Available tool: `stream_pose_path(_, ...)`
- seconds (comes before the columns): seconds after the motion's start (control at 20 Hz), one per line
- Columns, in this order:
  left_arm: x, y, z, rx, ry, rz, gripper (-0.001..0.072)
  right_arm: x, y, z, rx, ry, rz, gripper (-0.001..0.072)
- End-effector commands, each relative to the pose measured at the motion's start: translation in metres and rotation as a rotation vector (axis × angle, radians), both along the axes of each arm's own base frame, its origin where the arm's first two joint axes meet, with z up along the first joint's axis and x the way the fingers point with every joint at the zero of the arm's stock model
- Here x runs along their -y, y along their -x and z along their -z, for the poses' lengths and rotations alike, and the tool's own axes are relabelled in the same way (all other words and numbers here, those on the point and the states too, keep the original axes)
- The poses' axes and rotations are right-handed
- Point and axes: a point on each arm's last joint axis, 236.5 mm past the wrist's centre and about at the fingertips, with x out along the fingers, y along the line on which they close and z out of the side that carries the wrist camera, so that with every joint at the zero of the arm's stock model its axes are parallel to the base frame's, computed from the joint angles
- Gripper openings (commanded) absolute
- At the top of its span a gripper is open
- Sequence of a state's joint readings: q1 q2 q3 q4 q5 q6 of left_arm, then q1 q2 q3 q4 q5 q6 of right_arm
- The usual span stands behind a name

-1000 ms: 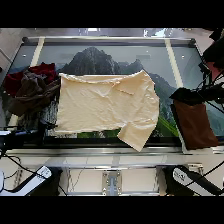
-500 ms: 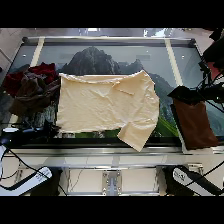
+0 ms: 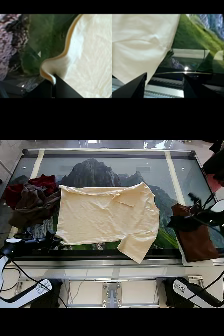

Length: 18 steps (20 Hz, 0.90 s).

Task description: Fold the shirts.

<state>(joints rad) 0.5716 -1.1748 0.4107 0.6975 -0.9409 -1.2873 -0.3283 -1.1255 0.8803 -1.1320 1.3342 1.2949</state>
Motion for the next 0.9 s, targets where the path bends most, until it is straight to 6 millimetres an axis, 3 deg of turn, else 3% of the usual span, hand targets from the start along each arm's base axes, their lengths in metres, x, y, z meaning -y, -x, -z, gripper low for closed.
stream_pose_path(0.0,0.000,-0.001,0.000,0.013,-0.008,0.014,0.0013,-0.028,0.017,0.059,-0.032,-0.117,0.118,0.0490)
stream_pose_path(0.15,0.000,-0.001,0.000,0.013,-0.009,0.014,0.0013,-0.031,0.020,0.086,-0.049,-0.140,0.203,0.0490)
stream_pose_path(0.45,0.000,-0.001,0.000,0.013,-0.010,0.013,0.0013,-0.054,-0.020,0.079,0.064,-0.290,0.281,0.0489)
stream_pose_path(0.65,0.000,-0.001,0.000,0.013,-0.010,0.013,0.0013,-0.063,-0.019,0.090,0.044,-0.272,0.254,0.0477)
stream_pose_path(0.7,0.000,-0.001,0.000,0.013,-0.009,0.013,0.0013,-0.066,-0.019,0.091,0.039,-0.277,0.250,0.0357)
stream_pose_path(0.75,0.000,-0.002,-0.001,0.015,-0.006,0.010,0.0013,-0.069,-0.020,0.089,0.042,-0.286,0.252,0.0164)
stream_pose_path(0.8,0.001,-0.005,-0.004,0.024,0.009,-0.003,0.0013,-0.072,-0.023,0.084,0.050,-0.308,0.260,0.0016)
stream_pose_path(0.85,0.002,-0.012,-0.011,0.052,0.021,-0.013,0.0013,-0.077,-0.026,0.073,0.076,-0.332,0.224,0.0017)
